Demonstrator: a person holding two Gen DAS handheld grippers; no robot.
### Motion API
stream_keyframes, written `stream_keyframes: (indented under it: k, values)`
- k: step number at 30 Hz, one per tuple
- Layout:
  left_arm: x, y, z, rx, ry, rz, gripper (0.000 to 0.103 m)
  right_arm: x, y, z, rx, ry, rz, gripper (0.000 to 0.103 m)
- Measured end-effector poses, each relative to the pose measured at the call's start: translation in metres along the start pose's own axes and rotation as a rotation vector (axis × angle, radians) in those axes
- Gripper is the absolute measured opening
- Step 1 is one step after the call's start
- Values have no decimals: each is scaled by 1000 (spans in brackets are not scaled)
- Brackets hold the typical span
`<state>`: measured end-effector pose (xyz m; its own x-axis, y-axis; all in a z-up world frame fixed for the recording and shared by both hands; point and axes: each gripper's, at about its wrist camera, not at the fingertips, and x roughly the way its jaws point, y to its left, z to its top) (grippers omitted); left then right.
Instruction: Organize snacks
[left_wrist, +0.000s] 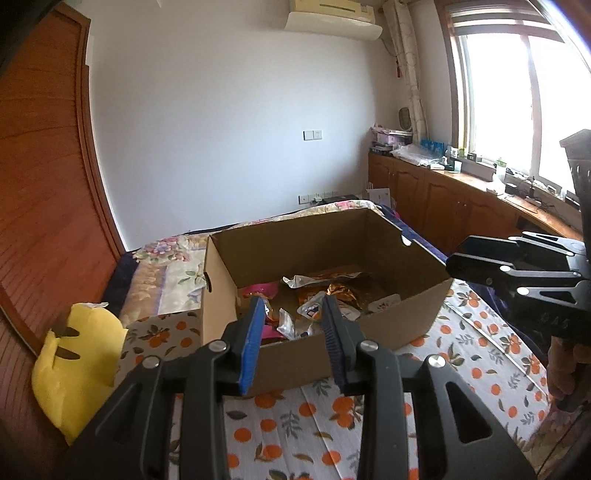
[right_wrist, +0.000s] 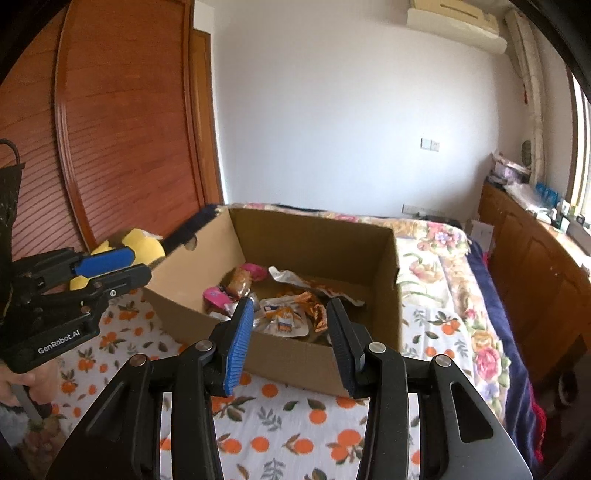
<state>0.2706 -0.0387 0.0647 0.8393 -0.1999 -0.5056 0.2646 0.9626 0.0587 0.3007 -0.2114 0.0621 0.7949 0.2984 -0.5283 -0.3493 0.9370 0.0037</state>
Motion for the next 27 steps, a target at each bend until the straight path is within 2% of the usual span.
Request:
stream_keyframes:
  k: [3,10,14,18,20,23,27]
  values:
    - [-15,-5,-3,-7,-3,5,33,-16,1,-5,11,-7,-3,43]
    - [-54,-14,-18,-16,-13,31,39,-54,6,-24,40,-18,-42,56]
    - [-72,-16,-27,-35,-20,43,48,-74,9,-36,56,-29,-77,68]
    - [-88,-16,-36,-39,-24,68,52,-93,15,-46,51,-37,-114,76]
    - [-96,-17,-39,-45,-30,78,58,-102,18,-50,46,-47,-134,85]
    - [-109,-15,-43,-65,-48,83,68,-113,22,-55,44,-53,-142,90]
    - [-123,-14,-47,-64,-61,108,72,-125,27,-60,48,-67,-155,96]
